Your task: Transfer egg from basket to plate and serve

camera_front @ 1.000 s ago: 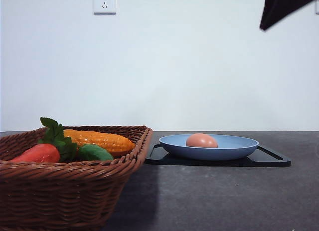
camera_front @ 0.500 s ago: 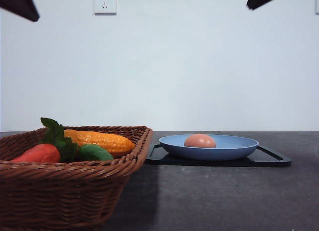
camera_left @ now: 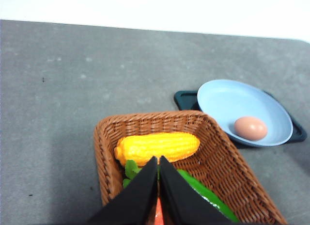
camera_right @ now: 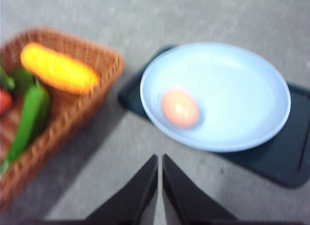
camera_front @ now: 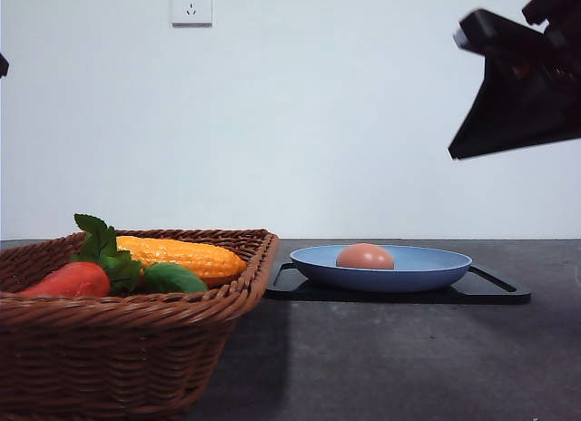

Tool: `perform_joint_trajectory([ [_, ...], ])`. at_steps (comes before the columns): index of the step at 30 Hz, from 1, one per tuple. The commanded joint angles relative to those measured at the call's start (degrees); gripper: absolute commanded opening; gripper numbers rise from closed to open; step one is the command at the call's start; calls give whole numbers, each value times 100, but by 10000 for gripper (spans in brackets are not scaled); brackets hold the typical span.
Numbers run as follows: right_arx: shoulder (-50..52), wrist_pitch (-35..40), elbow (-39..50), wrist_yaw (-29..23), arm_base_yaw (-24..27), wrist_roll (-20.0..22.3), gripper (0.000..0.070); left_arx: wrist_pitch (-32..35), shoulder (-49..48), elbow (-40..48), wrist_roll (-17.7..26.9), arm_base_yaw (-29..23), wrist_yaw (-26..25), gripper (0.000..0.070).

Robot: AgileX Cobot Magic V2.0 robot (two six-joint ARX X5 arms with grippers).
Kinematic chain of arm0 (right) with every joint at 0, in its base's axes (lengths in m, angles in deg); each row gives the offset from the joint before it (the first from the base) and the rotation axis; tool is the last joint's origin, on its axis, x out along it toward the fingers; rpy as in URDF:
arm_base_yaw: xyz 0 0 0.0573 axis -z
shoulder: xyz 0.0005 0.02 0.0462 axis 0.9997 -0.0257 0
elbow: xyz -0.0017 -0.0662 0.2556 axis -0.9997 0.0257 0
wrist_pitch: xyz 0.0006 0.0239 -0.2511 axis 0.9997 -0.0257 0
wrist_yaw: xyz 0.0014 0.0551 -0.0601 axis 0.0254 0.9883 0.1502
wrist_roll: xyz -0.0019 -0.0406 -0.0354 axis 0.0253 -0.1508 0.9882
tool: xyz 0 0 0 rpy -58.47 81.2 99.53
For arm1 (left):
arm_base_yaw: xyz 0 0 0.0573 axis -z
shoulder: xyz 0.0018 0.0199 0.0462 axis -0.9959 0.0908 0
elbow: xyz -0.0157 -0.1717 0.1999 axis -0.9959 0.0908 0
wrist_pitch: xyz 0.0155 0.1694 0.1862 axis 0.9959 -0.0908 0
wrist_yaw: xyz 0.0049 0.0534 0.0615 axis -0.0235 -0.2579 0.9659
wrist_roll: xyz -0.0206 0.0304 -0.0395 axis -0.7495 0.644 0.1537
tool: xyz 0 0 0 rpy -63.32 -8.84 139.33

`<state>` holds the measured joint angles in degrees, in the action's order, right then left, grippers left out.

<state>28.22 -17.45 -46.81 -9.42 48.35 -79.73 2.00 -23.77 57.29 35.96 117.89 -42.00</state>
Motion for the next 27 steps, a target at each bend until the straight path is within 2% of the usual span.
perform_joint_trajectory([
  [1,-18,62,-48,-22,-55,-118,0,72,32,-63,-93,39,-20,0],
  [17,-18,182,-50,-27,-50,-116,0,72,29,-63,-85,39,-20,0],
  [20,-18,182,-50,-26,-50,-116,0,-133,-292,-63,558,-47,93,0],
  [23,-18,182,-50,-24,-50,-116,0,-152,-796,8,1157,-362,93,0],
  [27,-18,182,-50,-27,-50,-116,0,-144,-1447,261,1468,-1057,83,0],
])
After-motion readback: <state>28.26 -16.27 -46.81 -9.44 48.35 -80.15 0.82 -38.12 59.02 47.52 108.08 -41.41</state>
